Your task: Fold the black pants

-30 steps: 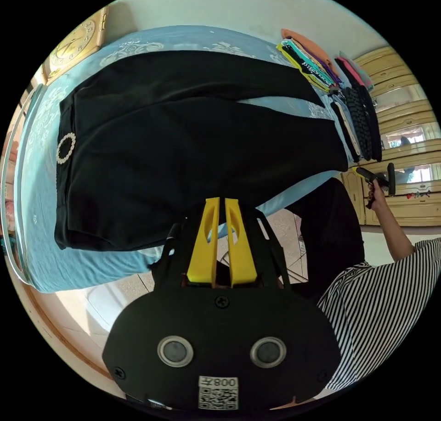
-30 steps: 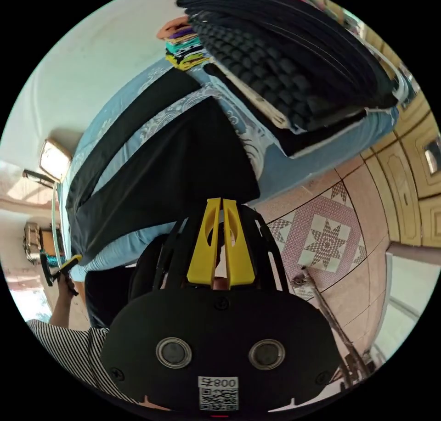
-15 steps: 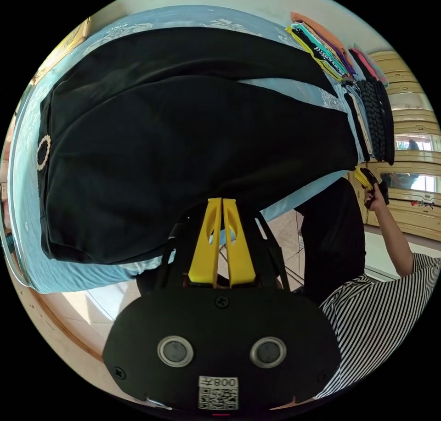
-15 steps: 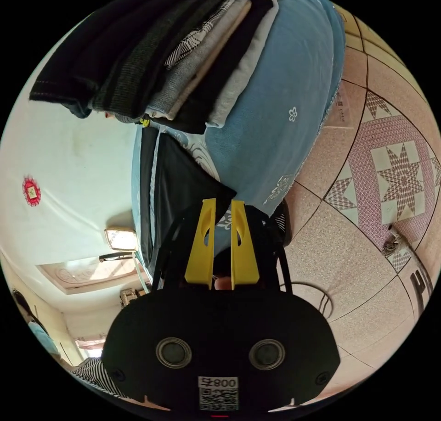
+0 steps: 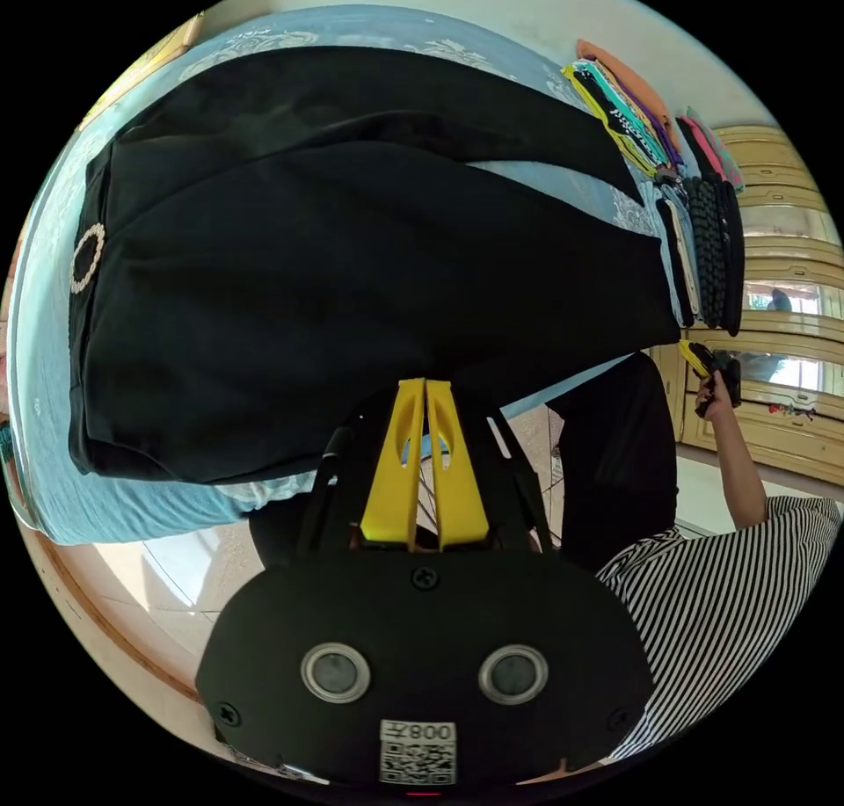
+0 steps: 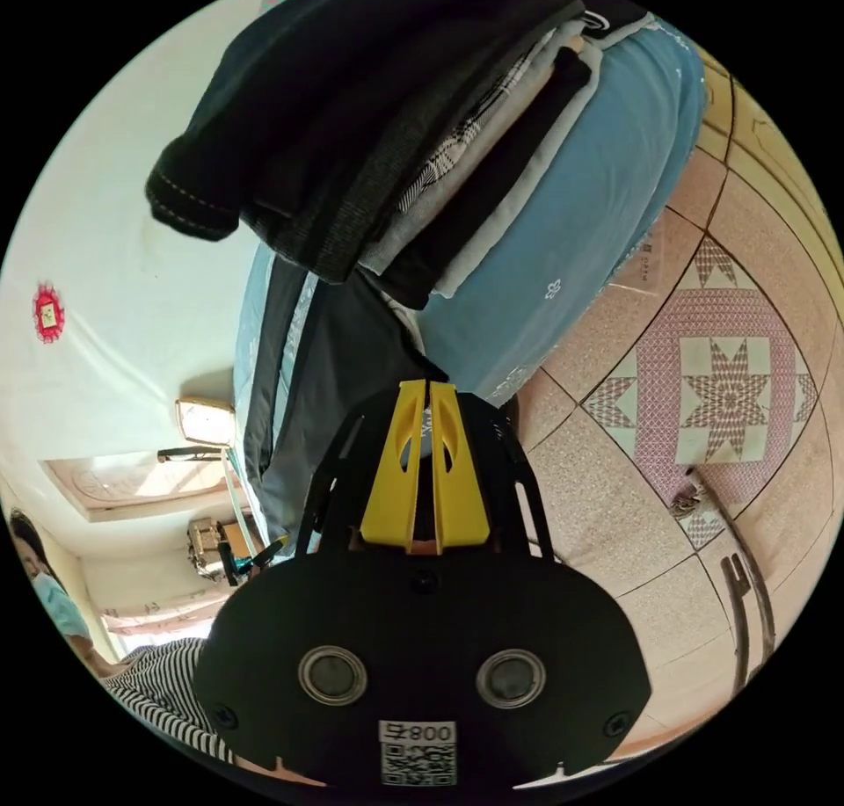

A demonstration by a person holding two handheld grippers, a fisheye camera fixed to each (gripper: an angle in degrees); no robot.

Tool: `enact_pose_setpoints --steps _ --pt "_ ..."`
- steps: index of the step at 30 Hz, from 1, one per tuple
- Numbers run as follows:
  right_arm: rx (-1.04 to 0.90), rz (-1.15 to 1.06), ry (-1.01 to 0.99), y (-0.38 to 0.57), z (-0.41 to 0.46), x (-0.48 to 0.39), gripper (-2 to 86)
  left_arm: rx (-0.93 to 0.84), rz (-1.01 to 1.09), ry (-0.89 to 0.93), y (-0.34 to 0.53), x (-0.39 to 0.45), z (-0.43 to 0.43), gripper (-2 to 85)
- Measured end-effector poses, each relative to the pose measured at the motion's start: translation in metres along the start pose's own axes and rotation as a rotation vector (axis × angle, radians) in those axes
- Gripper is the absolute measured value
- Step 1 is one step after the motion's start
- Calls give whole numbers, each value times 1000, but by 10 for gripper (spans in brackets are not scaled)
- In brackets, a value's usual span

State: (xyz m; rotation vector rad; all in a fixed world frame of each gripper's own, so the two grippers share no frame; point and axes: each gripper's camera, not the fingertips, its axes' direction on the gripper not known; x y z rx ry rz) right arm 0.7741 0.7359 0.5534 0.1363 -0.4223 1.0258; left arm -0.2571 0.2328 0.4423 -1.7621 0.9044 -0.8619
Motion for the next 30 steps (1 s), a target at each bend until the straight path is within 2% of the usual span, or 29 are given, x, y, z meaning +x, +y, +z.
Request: enact_pose_setpoints --steps 4,7,10,12,16,17,21,25,27,30 --pt "130 -32 16 4 -18 -29 1 71 40 4 -16 4 -15 2" --pt "116 -215 14 -4 1 -93 0 100 55 -9 -43 4 -20 1" --pt "16 -450 139 -17 48 -178 0 123 70 -64 -77 6 -23 1" --pt "-46 -609 289 -22 92 -236 0 137 66 -117 -102 6 -24 1" --pt "-195 -735 484 -25 158 -289 0 50 42 -173 -130 0 -8 2" --pt "-118 -777 507 -20 161 -303 0 92 49 -180 -130 0 -10 2" --pt "-57 -872 591 -11 179 -340 1 153 85 -224 -127 -2 -18 3" --pt "-114 -822 544 -26 184 -368 1 139 49 -154 -134 -17 -35 2" --pt "-147 -785 428 -36 181 -393 0 219 47 -85 -133 -29 -58 2" --pt "-87 -827 361 -38 183 -438 0 303 23 -90 -134 -47 -87 2"
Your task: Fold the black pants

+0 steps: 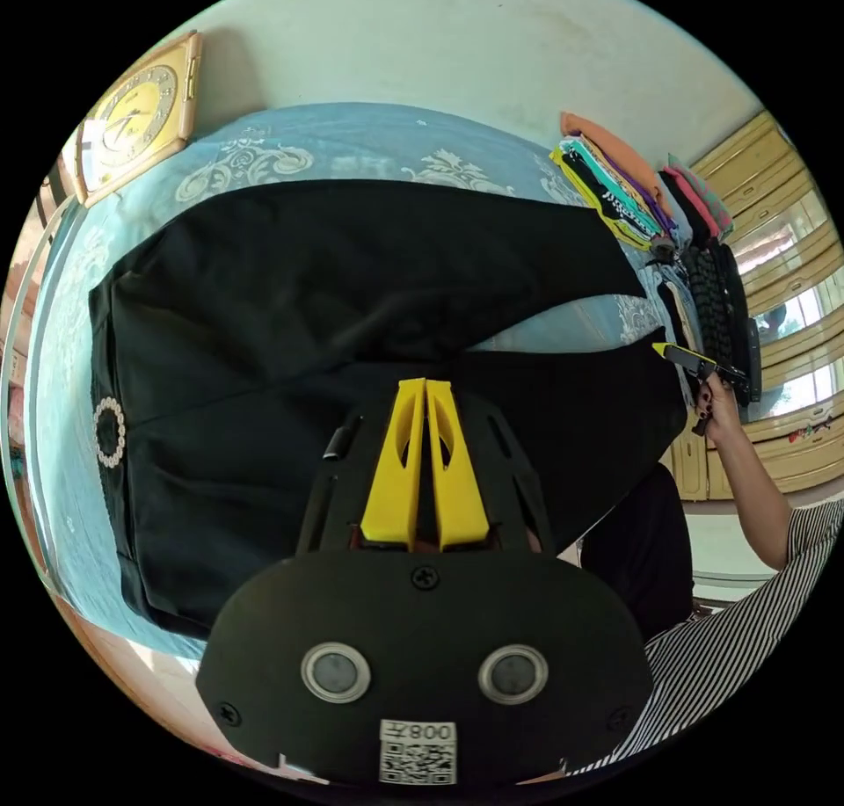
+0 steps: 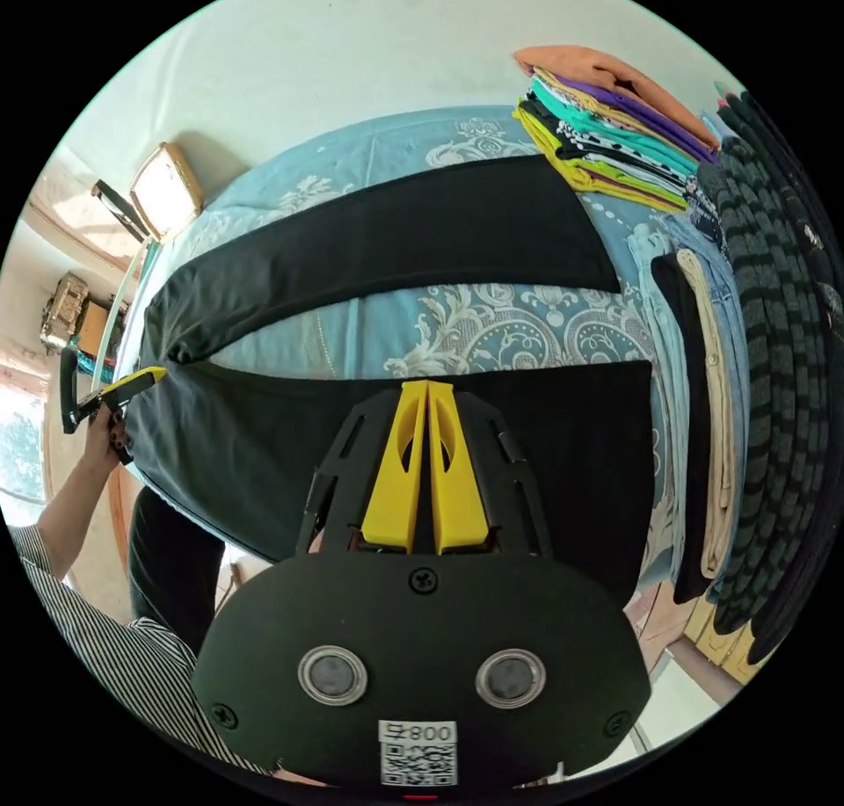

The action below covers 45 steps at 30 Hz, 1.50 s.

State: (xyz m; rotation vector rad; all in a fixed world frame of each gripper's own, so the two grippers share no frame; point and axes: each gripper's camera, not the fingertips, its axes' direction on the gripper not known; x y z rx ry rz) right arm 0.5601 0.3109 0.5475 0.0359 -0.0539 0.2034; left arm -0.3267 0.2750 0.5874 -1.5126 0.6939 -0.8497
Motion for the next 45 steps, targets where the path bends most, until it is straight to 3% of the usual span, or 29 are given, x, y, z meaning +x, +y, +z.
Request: enact_pose_setpoints --steps 7,10,13,17,22,25,33,35,38,45 --pt "-27 -45 32 -121 19 -42 0 -42 48 -12 -45 -27 -6 2" --pt "-51 -9 73 -167 27 -38 1 -157 28 33 -58 -40 8 2" --pt "-185 14 62 -196 52 -35 1 -101 15 74 -52 -52 0 3" --pt "-107 47 -42 -207 49 -44 1 -86 24 89 -49 -66 -18 3" --pt "-120 22 6 -236 46 -68 1 -106 40 101 -61 -81 -39 2" --pt "-48 8 22 -259 37 -87 1 -21 48 120 -64 -93 -67 2" --pt "-15 -259 -254 -321 40 -216 1 32 -92 -36 -64 -172 -134 2" --pt "-55 -356 -279 -328 55 -259 1 -26 -125 -71 -63 -189 -133 2" --pt "-192 -482 -209 -334 96 -319 0 -20 -151 14 -64 -208 -143 2" --pt "-130 -455 -313 -370 87 -360 1 160 -134 31 -73 -236 -215 3"
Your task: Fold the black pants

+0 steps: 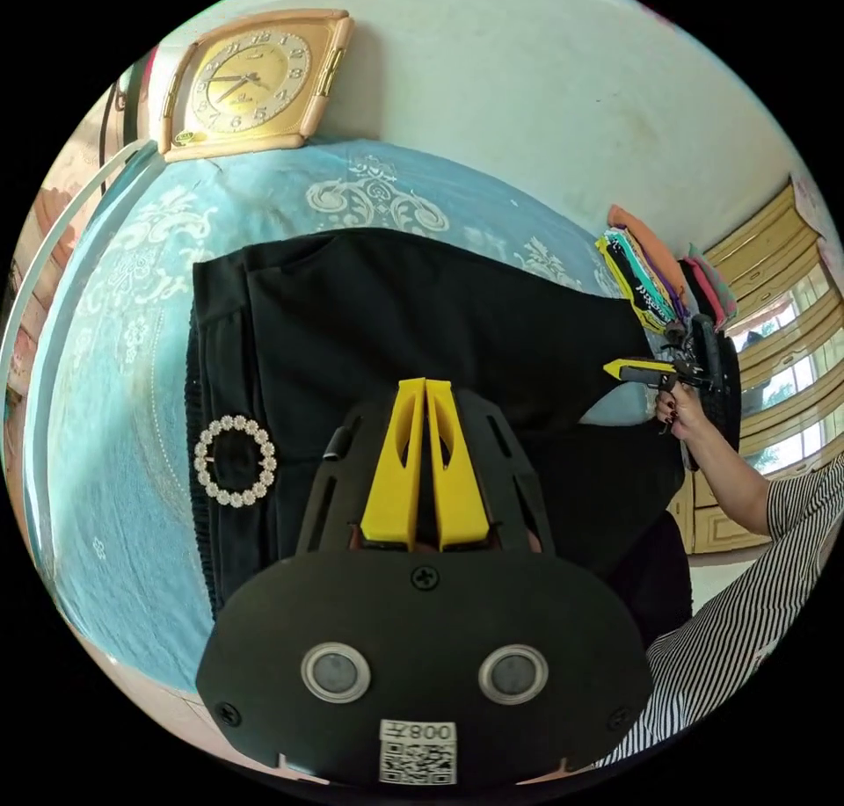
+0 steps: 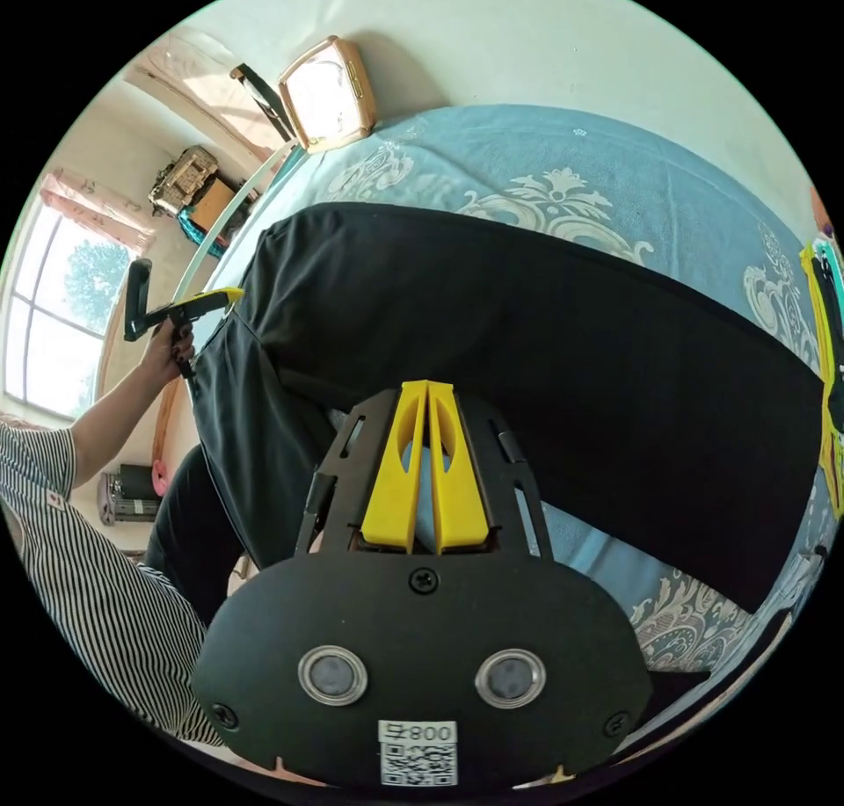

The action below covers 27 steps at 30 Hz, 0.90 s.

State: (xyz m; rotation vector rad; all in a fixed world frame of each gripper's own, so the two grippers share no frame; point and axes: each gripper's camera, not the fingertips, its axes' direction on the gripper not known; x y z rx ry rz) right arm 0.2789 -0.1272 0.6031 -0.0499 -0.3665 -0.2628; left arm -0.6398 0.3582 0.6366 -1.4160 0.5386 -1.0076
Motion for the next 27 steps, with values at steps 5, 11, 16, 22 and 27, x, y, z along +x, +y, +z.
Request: enact_pose_setpoints --steps 5,11,16,22,27 --pt "41 -27 -76 -44 9 -24 1 23 10 -18 -19 -20 -27 5" --pt "49 -97 -114 -107 30 -63 6 11 69 -46 -49 -30 -52 27" --pt "66 -150 -71 -159 43 -97 30 -23 85 -61 -81 -42 -69 65" --pt "32 -241 3 -224 61 -141 85 -111 160 -160 -126 -42 -83 91" --pt "-26 -344 98 -270 84 -182 107 -171 269 -269 -164 -24 -86 101"
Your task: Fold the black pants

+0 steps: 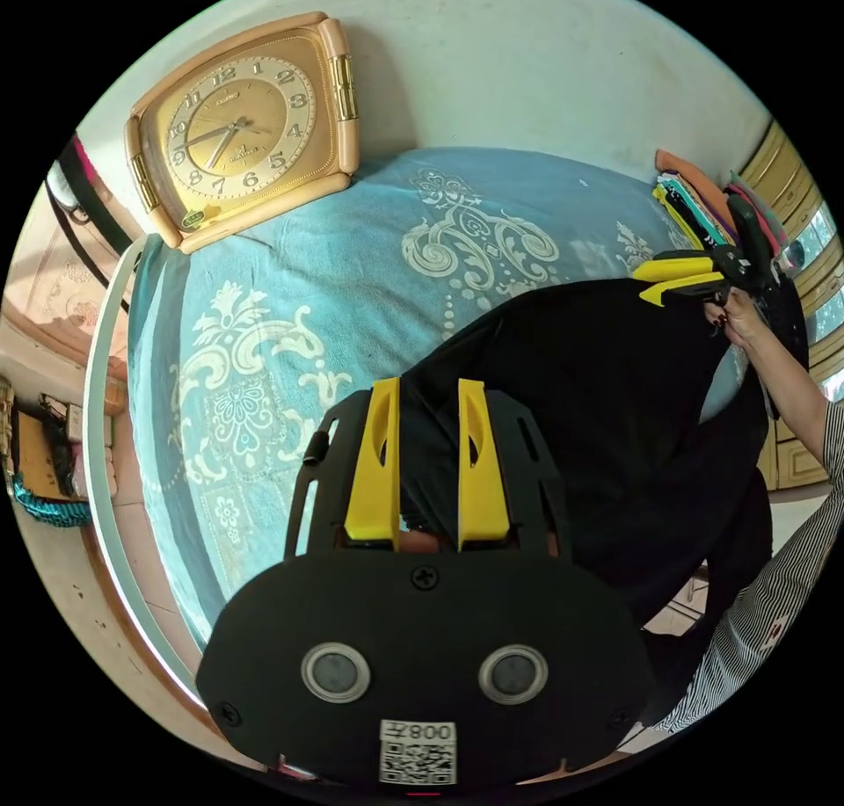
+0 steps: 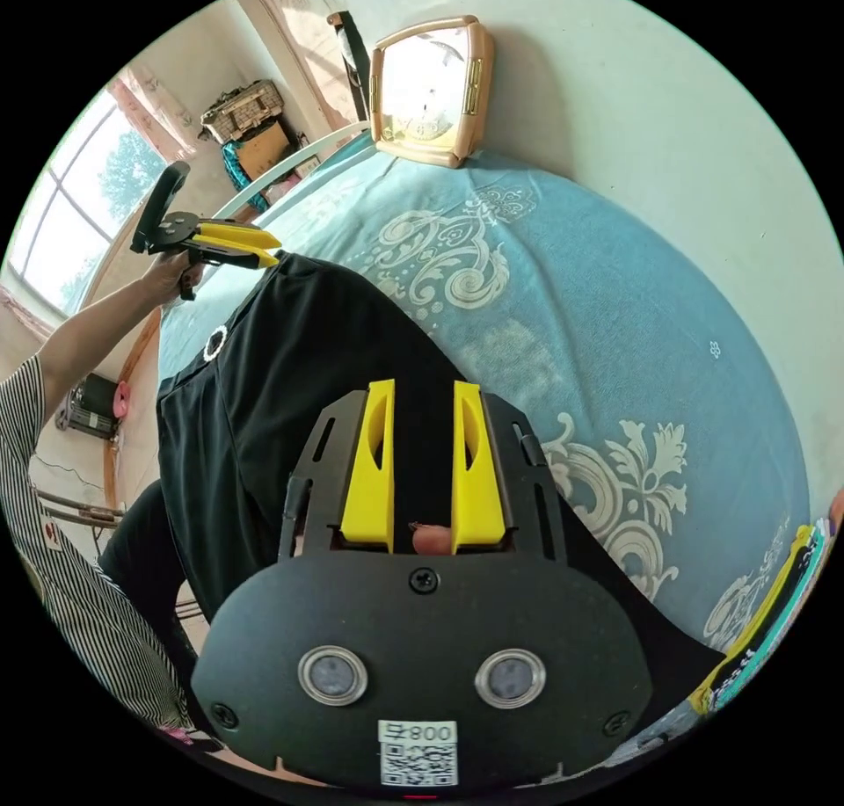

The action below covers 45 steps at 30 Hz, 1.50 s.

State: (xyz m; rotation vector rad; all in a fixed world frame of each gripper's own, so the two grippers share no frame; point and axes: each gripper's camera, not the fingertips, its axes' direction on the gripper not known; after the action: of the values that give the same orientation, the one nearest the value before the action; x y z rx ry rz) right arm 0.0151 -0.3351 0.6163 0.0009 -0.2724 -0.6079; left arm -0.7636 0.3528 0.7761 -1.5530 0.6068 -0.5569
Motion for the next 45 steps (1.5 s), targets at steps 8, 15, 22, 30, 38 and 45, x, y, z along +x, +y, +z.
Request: enact_pose_setpoints --steps 8,15,22,30,38,45 --pt "-146 -89 103 -47 36 -37 108 -155 62 7 -39 6 12 103" --pt "-162 -104 171 -65 49 -72 80 -151 92 46 -44 23 -7 39" --pt "-191 -87 193 -73 53 -101 14 -133 77 36 -40 39 -42 20" --pt "-132 -23 146 -64 28 -137 4 -84 70 32 -18 65 -103 15" --pt "-83 4 152 -31 -1 -192 4 -61 77 39 28 102 -157 14" --pt "-61 41 121 21 -15 -249 5 -60 76 72 90 137 -195 14"
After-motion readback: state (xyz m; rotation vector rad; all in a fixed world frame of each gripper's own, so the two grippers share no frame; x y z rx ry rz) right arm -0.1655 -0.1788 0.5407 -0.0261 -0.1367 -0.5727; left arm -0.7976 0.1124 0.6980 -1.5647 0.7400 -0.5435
